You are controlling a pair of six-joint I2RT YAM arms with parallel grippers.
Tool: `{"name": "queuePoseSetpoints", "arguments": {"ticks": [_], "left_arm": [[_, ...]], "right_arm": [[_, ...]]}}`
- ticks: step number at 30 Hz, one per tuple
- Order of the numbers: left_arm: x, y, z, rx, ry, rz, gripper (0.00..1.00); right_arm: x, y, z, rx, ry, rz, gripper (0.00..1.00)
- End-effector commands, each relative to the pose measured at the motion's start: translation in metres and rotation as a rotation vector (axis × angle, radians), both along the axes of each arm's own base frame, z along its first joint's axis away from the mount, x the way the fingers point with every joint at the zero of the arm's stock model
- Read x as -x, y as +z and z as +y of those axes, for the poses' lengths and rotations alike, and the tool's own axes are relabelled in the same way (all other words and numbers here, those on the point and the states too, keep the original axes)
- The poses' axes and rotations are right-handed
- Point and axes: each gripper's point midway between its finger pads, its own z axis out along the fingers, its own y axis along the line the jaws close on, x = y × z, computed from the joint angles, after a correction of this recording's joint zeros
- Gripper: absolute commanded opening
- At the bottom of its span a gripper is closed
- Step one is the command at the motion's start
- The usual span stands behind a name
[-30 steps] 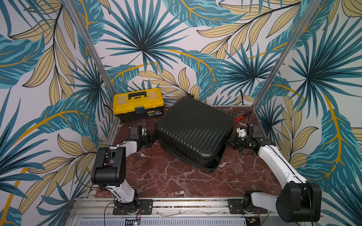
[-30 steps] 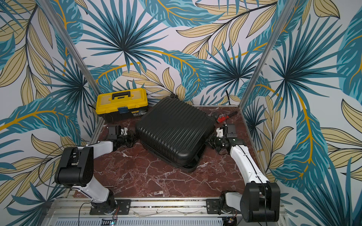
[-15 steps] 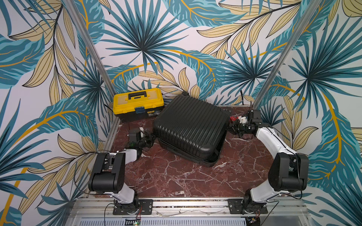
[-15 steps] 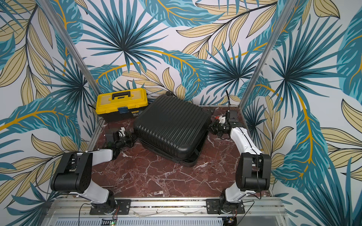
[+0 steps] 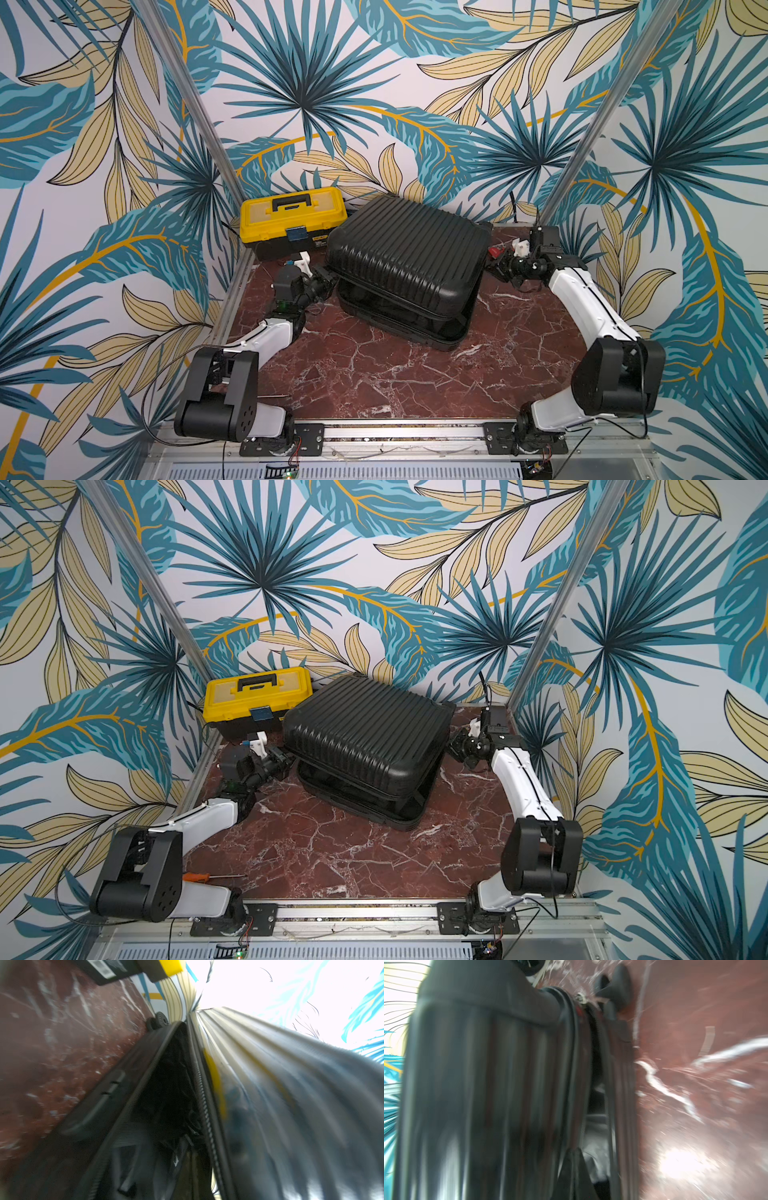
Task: Open the suitcase zippers
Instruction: Open the suitcase at the center of the board.
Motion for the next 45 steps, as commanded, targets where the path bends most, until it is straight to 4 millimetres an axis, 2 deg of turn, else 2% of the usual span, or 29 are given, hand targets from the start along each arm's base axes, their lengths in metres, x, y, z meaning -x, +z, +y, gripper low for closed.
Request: {"name": "queuePoseSetpoints", "arguments": {"ticks": [1, 4, 8, 10, 12, 16, 20, 24, 31, 34, 37, 41, 45], "left_arm": [[-0.004, 0.064, -0.017, 0.002, -0.044, -0.198, 0.00], [-0.005, 0.082, -0.029, 0.005, -0.066, -0.225, 0.00], [-0.004, 0.106, -0.044, -0.015, -0.089, -0.266, 0.00], [-0.005, 0.115, -0.051, -0.023, -0.102, -0.282, 0.00], [-0.007, 0.118, -0.057, -0.034, -0.118, -0.289, 0.00], [-0.010, 0.108, -0.063, -0.050, -0.131, -0.271, 0.00], [-0.005, 0.096, -0.065, -0.064, -0.150, -0.244, 0.00], [0.006, 0.079, -0.068, -0.135, -0.184, -0.198, 0.01], [0.040, 0.039, -0.066, -0.267, -0.257, -0.063, 0.21], [0.054, 0.042, -0.058, -0.361, -0.261, -0.050, 0.25], [0.062, 0.059, -0.051, -0.436, -0.258, -0.065, 0.30], [0.060, 0.070, -0.050, -0.502, -0.273, -0.056, 0.33], [0.051, 0.064, -0.055, -0.533, -0.289, -0.032, 0.39]], "right_arm": [[0.038, -0.001, -0.019, 0.142, -0.045, 0.033, 0.08], [0.061, -0.008, -0.008, 0.093, -0.021, 0.038, 0.09], [0.083, -0.015, 0.027, -0.078, 0.047, 0.000, 0.07], [0.083, -0.010, 0.043, -0.154, 0.076, -0.045, 0.06], [0.075, 0.000, 0.056, -0.219, 0.091, -0.094, 0.06], [0.040, 0.020, 0.068, -0.306, 0.113, -0.147, 0.06], [-0.006, 0.044, 0.073, -0.380, 0.102, -0.233, 0.05], [-0.037, 0.052, 0.070, -0.366, 0.097, -0.249, 0.05], [-0.098, 0.053, 0.052, -0.341, 0.083, -0.226, 0.04], [-0.122, 0.071, 0.048, -0.383, 0.066, -0.259, 0.02], [-0.143, 0.103, 0.047, -0.424, 0.054, -0.318, 0.02], [-0.168, 0.144, 0.046, -0.474, 0.042, -0.379, 0.02], [-0.178, 0.166, 0.049, -0.546, 0.037, -0.422, 0.02]]}}
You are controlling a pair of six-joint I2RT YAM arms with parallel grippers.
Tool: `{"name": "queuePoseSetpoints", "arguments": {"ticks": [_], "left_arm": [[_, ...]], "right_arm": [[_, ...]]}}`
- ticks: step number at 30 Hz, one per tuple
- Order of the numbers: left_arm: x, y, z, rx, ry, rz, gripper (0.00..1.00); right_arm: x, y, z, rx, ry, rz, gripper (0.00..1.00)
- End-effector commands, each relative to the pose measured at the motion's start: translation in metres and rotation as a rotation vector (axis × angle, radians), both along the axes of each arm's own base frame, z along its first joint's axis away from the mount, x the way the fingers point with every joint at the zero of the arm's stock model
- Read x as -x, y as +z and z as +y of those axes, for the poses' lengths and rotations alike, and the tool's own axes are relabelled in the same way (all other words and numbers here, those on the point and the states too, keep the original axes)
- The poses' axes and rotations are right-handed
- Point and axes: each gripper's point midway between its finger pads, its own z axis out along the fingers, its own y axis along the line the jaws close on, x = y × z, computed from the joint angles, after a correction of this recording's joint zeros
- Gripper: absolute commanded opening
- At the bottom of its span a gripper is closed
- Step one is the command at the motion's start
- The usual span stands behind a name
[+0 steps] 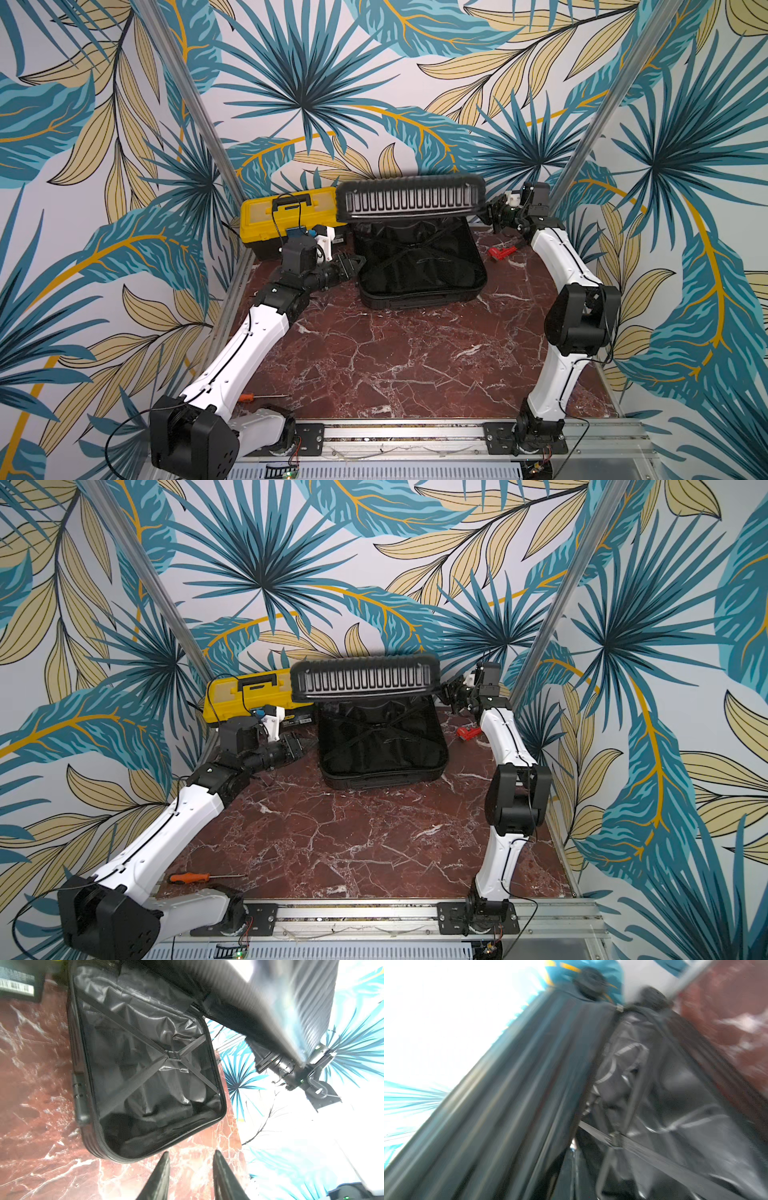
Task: Open the suitcase zippers
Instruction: Open the suitcase at the center of the board.
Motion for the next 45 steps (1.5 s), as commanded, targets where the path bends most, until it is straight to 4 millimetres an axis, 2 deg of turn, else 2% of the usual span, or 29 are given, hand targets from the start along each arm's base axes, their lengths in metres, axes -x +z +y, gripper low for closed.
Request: {"name": "queuePoseSetpoints", "arguments": {"ticks": [1, 4, 7, 10, 13, 18, 21, 23, 26, 30, 35, 39, 45], "left_arm": [[-0.001, -0.019, -0.003, -0.087, -0.024, 0.053, 0.41], [-0.018, 0.000, -0.004, -0.096, -0.004, 0.007, 0.43], [-0.039, 0.019, -0.006, -0.121, 0.014, -0.024, 0.44], [-0.050, 0.012, -0.013, -0.126, -0.008, 0.012, 0.44], [-0.041, -0.007, -0.023, -0.156, -0.046, 0.055, 0.44], [-0.015, -0.042, -0.035, -0.251, -0.082, 0.091, 0.42], [-0.003, -0.076, -0.057, -0.348, -0.148, 0.128, 0.42], [-0.001, -0.098, -0.070, -0.407, -0.166, 0.155, 0.43], [-0.005, -0.127, -0.083, -0.454, -0.184, 0.207, 0.45], [-0.008, -0.161, -0.081, -0.555, -0.193, 0.271, 0.44], [0.006, -0.193, -0.067, -0.688, -0.219, 0.320, 0.44], [0.016, -0.199, -0.057, -0.740, -0.238, 0.325, 0.44], [0.040, -0.202, -0.044, -0.839, -0.296, 0.328, 0.37]], "right_arm": [[0.002, 0.075, 0.021, -0.080, 0.064, -0.198, 0.02], [0.006, 0.083, 0.023, -0.064, 0.069, -0.218, 0.02], [-0.002, 0.084, 0.020, -0.047, 0.061, -0.218, 0.02], [-0.017, 0.078, 0.017, -0.046, 0.049, -0.208, 0.02], [-0.035, 0.078, 0.009, -0.071, 0.033, -0.225, 0.02], [-0.065, 0.102, 0.001, -0.084, 0.003, -0.310, 0.03], [-0.082, 0.105, 0.001, -0.133, 0.000, -0.341, 0.03], [-0.085, 0.104, 0.001, -0.142, 0.002, -0.350, 0.03], [-0.079, 0.111, -0.001, -0.093, -0.008, -0.372, 0.03], [-0.070, 0.116, -0.005, -0.038, -0.020, -0.372, 0.03], [-0.065, 0.109, -0.003, -0.008, 0.000, -0.351, 0.02], [-0.062, 0.101, -0.002, 0.005, 0.004, -0.329, 0.02], [-0.056, 0.099, -0.004, 0.037, -0.001, -0.303, 0.02]]}}
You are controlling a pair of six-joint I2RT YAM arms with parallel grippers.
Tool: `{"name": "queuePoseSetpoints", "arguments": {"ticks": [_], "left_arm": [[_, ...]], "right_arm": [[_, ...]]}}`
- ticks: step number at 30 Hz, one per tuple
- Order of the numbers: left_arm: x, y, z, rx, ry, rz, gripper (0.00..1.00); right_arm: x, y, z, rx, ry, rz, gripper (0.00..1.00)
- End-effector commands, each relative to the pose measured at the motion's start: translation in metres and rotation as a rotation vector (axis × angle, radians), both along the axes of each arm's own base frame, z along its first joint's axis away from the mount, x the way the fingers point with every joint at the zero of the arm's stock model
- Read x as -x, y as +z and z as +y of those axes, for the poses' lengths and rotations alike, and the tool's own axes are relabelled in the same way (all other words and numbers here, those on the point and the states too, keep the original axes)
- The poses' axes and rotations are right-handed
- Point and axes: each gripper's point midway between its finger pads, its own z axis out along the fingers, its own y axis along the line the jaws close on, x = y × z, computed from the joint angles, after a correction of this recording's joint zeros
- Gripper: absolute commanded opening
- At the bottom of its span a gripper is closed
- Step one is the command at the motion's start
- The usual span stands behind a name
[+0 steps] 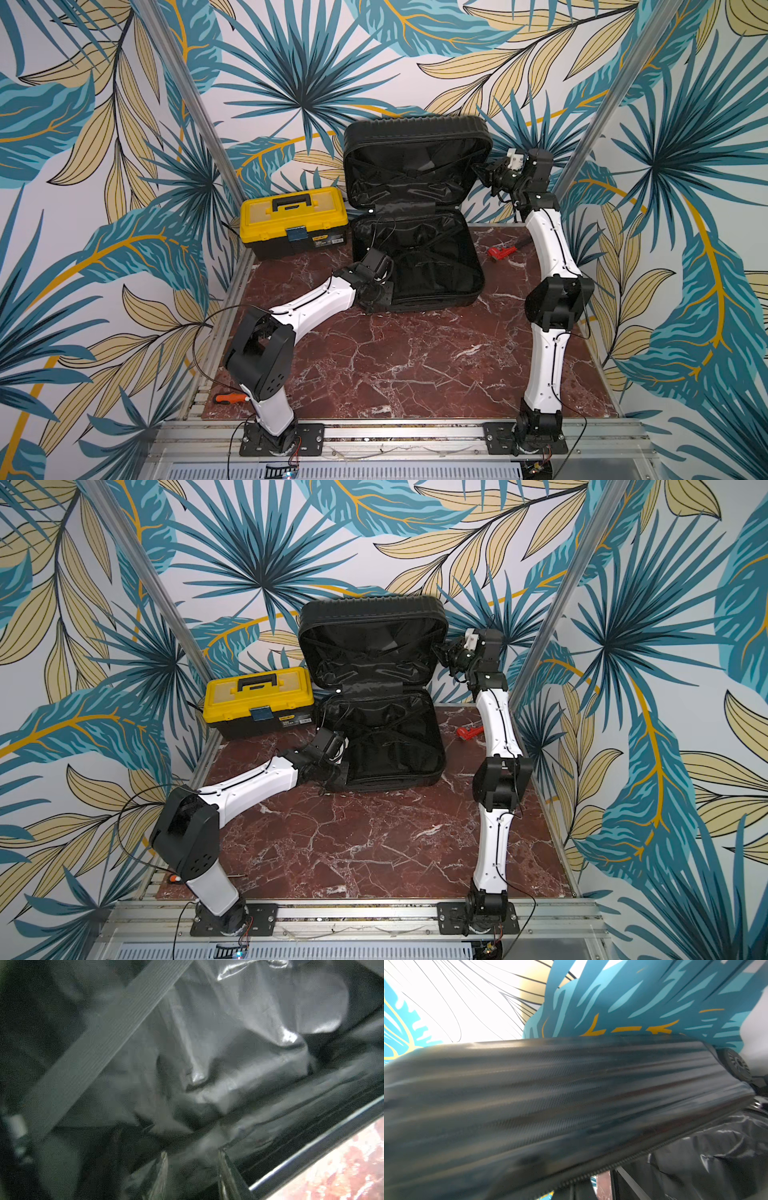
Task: Open the suitcase zippers
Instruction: Open the suitcase at the center of the board.
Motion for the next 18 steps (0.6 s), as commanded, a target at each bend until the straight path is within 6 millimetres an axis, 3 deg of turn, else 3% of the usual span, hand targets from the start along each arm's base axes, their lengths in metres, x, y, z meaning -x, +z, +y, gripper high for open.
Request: {"name": "queuePoseSetpoints", "arguments": {"ticks": [1, 7, 14, 18], "left_arm": [[0.049, -0.032, 0.027, -0.176, -0.084, 0.143, 0.37], [0.064, -0.045, 0.046, -0.266, -0.110, 0.184, 0.31], [0.064, -0.052, 0.081, -0.415, -0.044, 0.174, 0.28], [0.054, -0.050, 0.099, -0.425, 0.046, 0.171, 0.27]], "right_arm": [[0.011, 0.015, -0.007, 0.041, -0.026, -0.020, 0.02], [0.012, 0.022, -0.010, 0.045, -0.051, -0.031, 0.02], [0.012, 0.028, -0.012, 0.032, -0.066, -0.041, 0.02], [0.009, 0.033, -0.015, 0.032, -0.085, -0.057, 0.05]]}}
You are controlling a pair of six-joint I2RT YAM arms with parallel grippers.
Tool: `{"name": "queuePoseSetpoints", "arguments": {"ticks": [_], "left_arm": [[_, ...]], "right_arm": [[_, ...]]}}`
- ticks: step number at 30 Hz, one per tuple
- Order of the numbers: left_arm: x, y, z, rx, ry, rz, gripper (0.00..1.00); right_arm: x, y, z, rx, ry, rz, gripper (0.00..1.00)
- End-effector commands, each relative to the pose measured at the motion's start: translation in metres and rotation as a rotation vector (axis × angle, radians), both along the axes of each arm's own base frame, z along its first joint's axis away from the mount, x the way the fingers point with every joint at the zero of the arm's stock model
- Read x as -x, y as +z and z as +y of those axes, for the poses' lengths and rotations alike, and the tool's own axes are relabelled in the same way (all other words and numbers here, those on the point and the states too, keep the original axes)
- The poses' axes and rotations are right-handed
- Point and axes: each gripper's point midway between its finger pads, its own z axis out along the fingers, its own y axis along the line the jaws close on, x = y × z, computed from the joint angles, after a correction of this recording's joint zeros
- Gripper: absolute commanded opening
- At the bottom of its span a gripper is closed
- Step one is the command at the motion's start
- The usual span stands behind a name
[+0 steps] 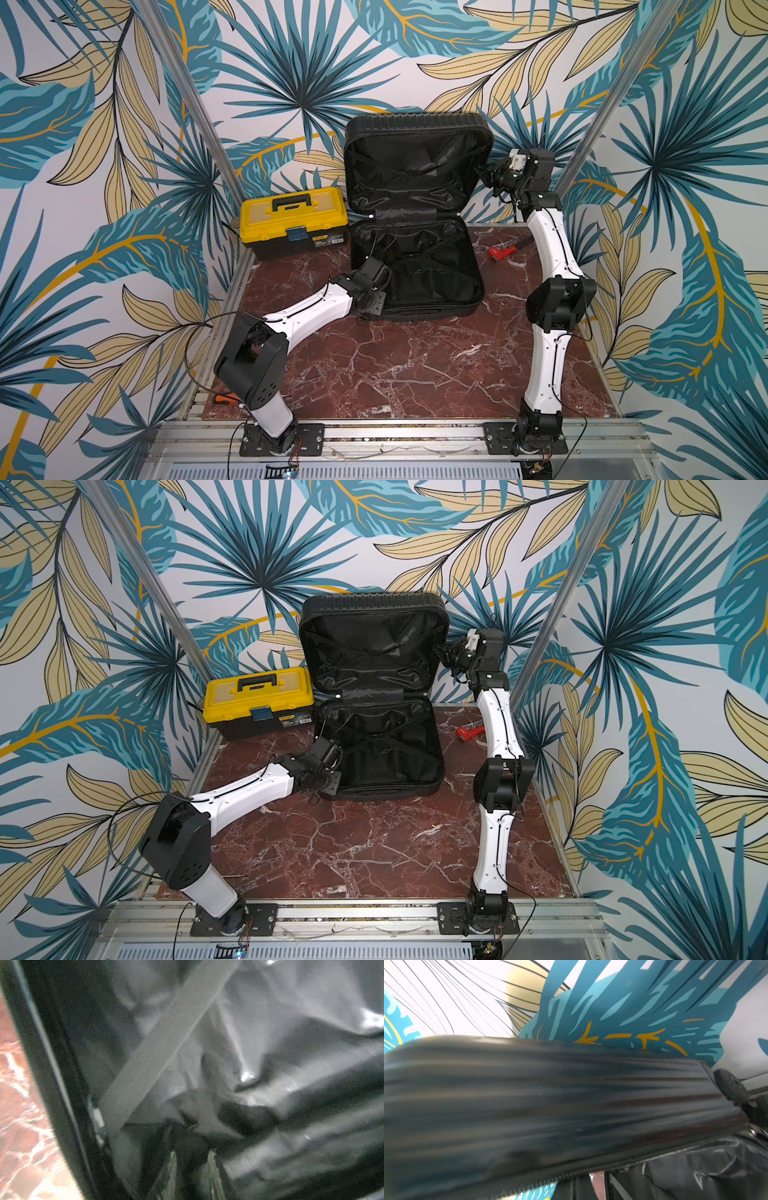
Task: Open the suitcase zippers
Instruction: Open the suitcase at the center of the board.
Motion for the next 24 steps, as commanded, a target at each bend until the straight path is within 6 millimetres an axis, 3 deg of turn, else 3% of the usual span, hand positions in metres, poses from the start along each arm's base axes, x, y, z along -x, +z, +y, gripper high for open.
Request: {"name": "queuePoseSetpoints", "arguments": {"ticks": [1, 5, 8, 12, 17, 19, 22, 24], "left_arm": [[0.035, -0.029, 0.049, -0.158, 0.069, 0.179, 0.29], [0.023, -0.003, 0.029, -0.039, 0.091, 0.137, 0.42], [0.018, 0.000, 0.010, 0.006, 0.069, 0.142, 0.47], [0.007, -0.011, -0.005, 0.049, 0.086, 0.159, 0.46], [-0.001, -0.009, -0.025, 0.158, 0.097, 0.146, 0.43], [-0.007, 0.008, -0.025, 0.179, 0.102, 0.090, 0.44], [-0.015, 0.050, -0.025, 0.230, 0.083, -0.009, 0.48], [-0.021, 0.085, -0.018, 0.236, 0.077, -0.108, 0.54]], "right_arm": [[0.007, 0.034, -0.008, 0.005, -0.037, -0.072, 0.06], [-0.002, 0.026, -0.004, -0.024, -0.008, -0.078, 0.08], [0.003, 0.031, 0.008, 0.002, 0.048, -0.115, 0.09], [0.030, 0.032, 0.021, 0.122, 0.081, -0.116, 0.12], [0.066, 0.032, 0.011, 0.246, 0.016, -0.146, 0.12], [0.079, 0.022, 0.010, 0.283, 0.016, -0.109, 0.14], [0.097, 0.016, 0.005, 0.347, 0.004, -0.083, 0.21], [0.110, 0.014, 0.004, 0.396, -0.015, -0.080, 0.36]]}}
